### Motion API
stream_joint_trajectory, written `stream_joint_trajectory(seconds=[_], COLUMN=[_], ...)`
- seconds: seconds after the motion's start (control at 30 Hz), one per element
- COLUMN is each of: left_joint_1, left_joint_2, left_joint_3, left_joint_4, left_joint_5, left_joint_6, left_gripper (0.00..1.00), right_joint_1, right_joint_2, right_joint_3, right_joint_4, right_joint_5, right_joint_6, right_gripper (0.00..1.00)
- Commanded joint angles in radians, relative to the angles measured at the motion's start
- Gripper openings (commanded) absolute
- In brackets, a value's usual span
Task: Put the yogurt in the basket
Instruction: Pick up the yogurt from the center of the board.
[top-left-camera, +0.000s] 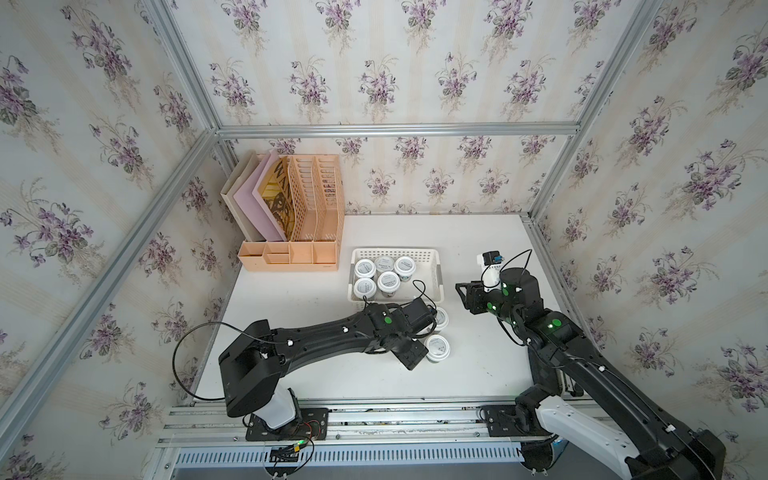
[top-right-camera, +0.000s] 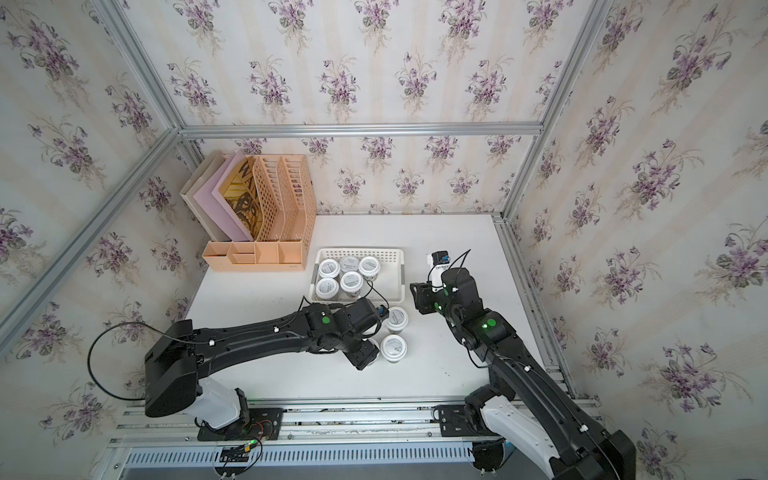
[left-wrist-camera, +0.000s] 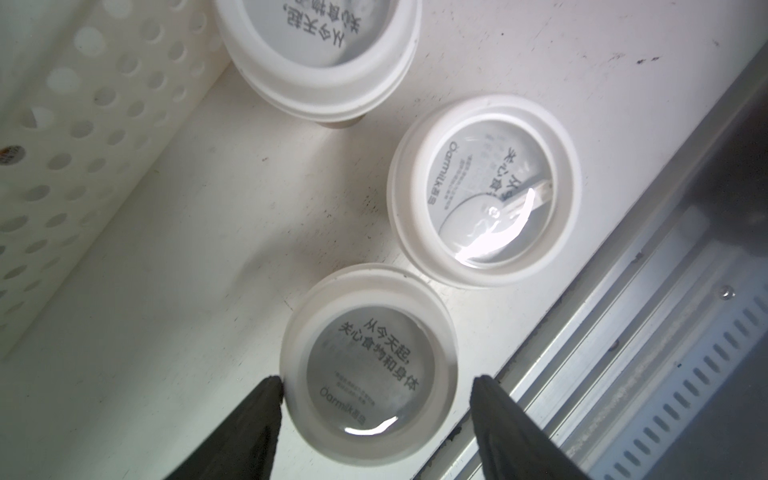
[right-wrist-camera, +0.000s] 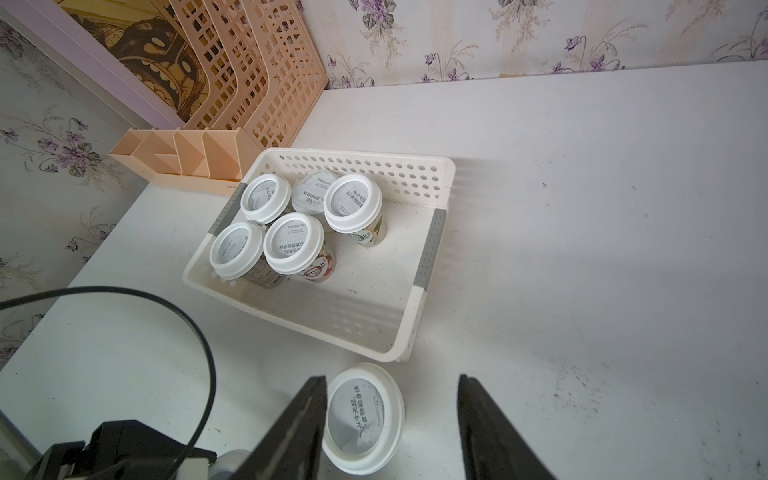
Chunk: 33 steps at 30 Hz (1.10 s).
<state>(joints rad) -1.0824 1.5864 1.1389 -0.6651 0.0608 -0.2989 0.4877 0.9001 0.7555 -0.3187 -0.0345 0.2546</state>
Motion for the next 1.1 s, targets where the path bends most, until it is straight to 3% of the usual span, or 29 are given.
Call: stream_joint_trajectory(seconds=[0.0,0.33,1.07], left_joint_1=[-0.001,-0.001,-0.001], left_joint_2=[0.001,0.030,-0.013], left_joint_3=[0.001,-0.007,0.014], left_joint_4=[-0.016,-0.009,-0.074], left_joint_5=[-0.002,-0.008,-0.070], left_joint_6=[-0.009,-0.010,0.002], left_gripper=[0.76,0.77,0.68], right_joint_1=[0.000,0.000,-0.001], right_joint_2=[-0.001,-0.007,-0.013], right_joint_3=[0.005,-0.001,-0.002], right_joint_4=[-0.016,-0.020,-0.021], right_joint_5=[0.003,0.000,0.002], right_joint_6=[0.000,0.000,0.002], right_gripper=[0.56,0.55,0.55])
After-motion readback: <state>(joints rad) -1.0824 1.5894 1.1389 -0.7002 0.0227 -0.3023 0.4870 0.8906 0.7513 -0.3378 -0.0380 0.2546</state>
